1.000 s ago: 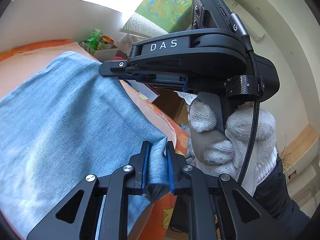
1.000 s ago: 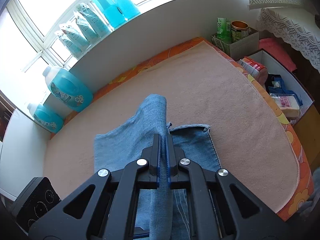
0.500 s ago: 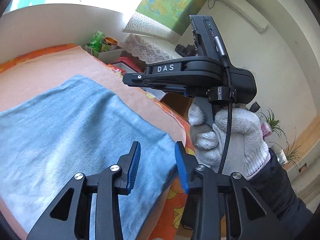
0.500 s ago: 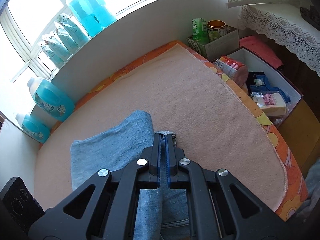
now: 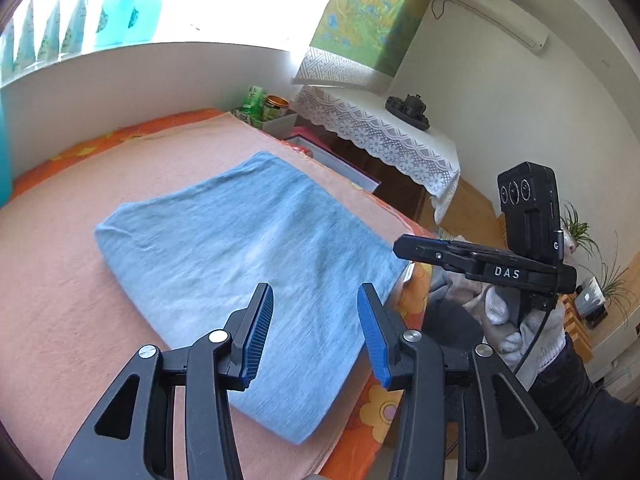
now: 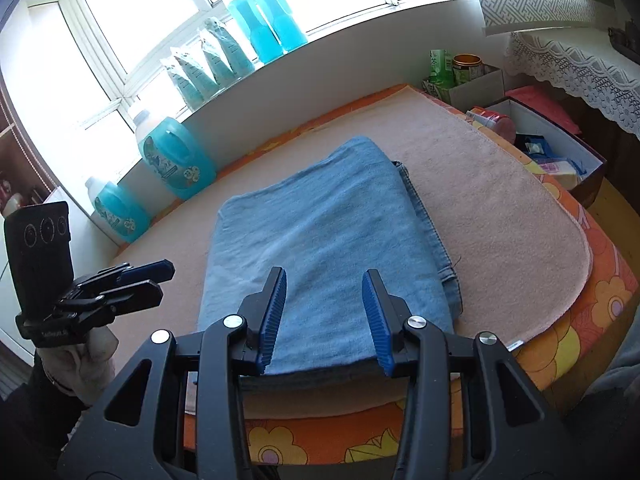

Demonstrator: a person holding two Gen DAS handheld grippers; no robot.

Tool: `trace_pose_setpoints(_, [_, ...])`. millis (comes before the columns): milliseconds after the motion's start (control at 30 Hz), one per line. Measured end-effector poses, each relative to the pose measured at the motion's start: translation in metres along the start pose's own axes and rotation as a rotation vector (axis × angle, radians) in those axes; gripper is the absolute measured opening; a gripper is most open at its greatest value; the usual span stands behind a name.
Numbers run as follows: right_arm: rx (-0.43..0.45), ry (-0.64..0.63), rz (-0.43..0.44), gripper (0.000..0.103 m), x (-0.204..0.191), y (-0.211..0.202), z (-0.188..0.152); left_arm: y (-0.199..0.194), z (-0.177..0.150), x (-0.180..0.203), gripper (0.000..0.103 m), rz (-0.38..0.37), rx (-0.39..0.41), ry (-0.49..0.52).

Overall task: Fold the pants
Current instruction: 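Move both open grippers to the side of the folded jeans bundle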

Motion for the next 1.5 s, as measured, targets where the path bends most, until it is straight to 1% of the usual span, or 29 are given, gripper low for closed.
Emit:
trace_pose_setpoints(33, [-0.008, 0.009, 0.015, 0.042, -0.002, 0.000, -0.012, -0.001, -0.006, 0.000, 0.049, 0.005, -0.013, 0.007])
trace_pose_setpoints(67, [-0.014, 0.015, 0.022, 0.042, -0.004, 0.001, -0.024, 0.000, -0.012, -0.002, 0.050, 0.017, -0.026, 0.012])
trace_pose_setpoints(167, [-0.007, 0.017, 0.009, 0.042, -0.009, 0.000, -0.049, 0.004, -0.027, -0.010, 0.050, 0.050, -0.047, -0.012])
trace_pose_setpoints(267, [0.011, 0.023, -0.009, 0.042, -0.010, -0.002, -0.059, 0.005, -0.039, -0.017, 0.050, 0.074, -0.049, -0.026])
trace_pose_setpoints(367, [0.032, 0.035, -0.032, 0.042, -0.005, -0.004, -0.055, 0.011, -0.047, -0.018, 0.050, 0.090, -0.052, -0.033])
trace_pose_setpoints(433, [0.057, 0.040, -0.059, 0.042, -0.002, -0.007, -0.048, 0.016, -0.053, -0.018, 0.050, 0.117, -0.054, -0.019])
trace_pose_setpoints(567, [0.092, 0.002, -0.120, 0.042, 0.000, -0.009, -0.032, 0.034, -0.072, -0.015, 0.051, 0.150, -0.094, 0.006])
trace_pose_setpoints(600, [0.092, -0.003, -0.132, 0.042, 0.001, -0.007, -0.028, 0.036, -0.076, -0.014, 0.051, 0.159, -0.091, 0.018])
trace_pose_setpoints(667, [0.082, -0.015, -0.148, 0.042, 0.003, -0.002, -0.020, 0.036, -0.080, -0.013, 0.051, 0.158, -0.075, 0.023])
trace_pose_setpoints(733, [0.075, -0.035, -0.171, 0.042, 0.005, 0.002, -0.010, 0.030, -0.078, -0.016, 0.051, 0.138, -0.068, -0.008])
trace_pose_setpoints(800, [0.076, -0.073, -0.194, 0.051, 0.006, 0.006, 0.003, 0.021, -0.071, -0.024, 0.051, 0.136, -0.043, -0.050])
trace_pose_setpoints(833, [0.082, -0.095, -0.209, 0.064, 0.007, 0.007, 0.010, 0.016, -0.068, -0.030, 0.051, 0.131, -0.034, -0.069])
trace_pose_setpoints(867, [0.089, -0.119, -0.225, 0.074, 0.007, 0.009, 0.018, 0.013, -0.064, -0.036, 0.051, 0.128, -0.028, -0.093])
trace_pose_setpoints(933, [0.099, -0.154, -0.235, 0.080, 0.009, 0.012, 0.036, 0.007, -0.056, -0.051, 0.053, 0.131, -0.014, -0.153])
trace_pose_setpoints(967, [0.089, -0.168, -0.226, 0.086, 0.011, 0.016, 0.044, 0.004, -0.051, -0.059, 0.053, 0.128, -0.003, -0.189])
trace_pose_setpoints(1000, [0.071, -0.177, -0.207, 0.089, 0.013, 0.020, 0.052, 0.002, -0.046, -0.068, 0.053, 0.127, 0.008, -0.226])
trace_pose_setpoints(1067, [0.024, -0.174, -0.175, 0.098, 0.019, 0.034, 0.065, -0.001, -0.039, -0.085, 0.054, 0.117, 0.036, -0.314])
trace_pose_setpoints(1133, [-0.042, -0.165, -0.144, 0.100, 0.027, 0.052, 0.074, -0.001, -0.033, -0.098, 0.056, 0.096, 0.058, -0.390])
trace_pose_setpoints(1167, [-0.073, -0.159, -0.143, 0.100, 0.032, 0.061, 0.078, 0.001, -0.031, -0.103, 0.058, 0.084, 0.062, -0.417])
trace_pose_setpoints(1233, [-0.114, -0.146, -0.157, 0.100, 0.044, 0.077, 0.085, 0.006, -0.028, -0.111, 0.058, 0.064, 0.062, -0.446])
trace_pose_setpoints(1333, [-0.170, -0.124, -0.151, 0.100, 0.062, 0.097, 0.091, 0.017, -0.024, -0.115, 0.058, 0.055, 0.049, -0.460])
trace_pose_setpoints(1433, [-0.230, -0.100, -0.115, 0.100, 0.077, 0.112, 0.091, 0.027, -0.021, -0.119, 0.058, 0.047, 0.028, -0.464])
trace_pose_setpoints(1500, [-0.249, -0.088, -0.077, 0.100, 0.083, 0.118, 0.089, 0.034, -0.021, -0.122, 0.058, 0.047, 0.018, -0.471])
Point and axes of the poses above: each gripper's, at about its wrist camera, not at the fingertips, and y roughly the way its jaws point, x to its right, z to its top, the point moved 4 cm from there along y, roughly the way its jaws point, and after that the axes turned 1 degree about -z, right-handed, at the moved point
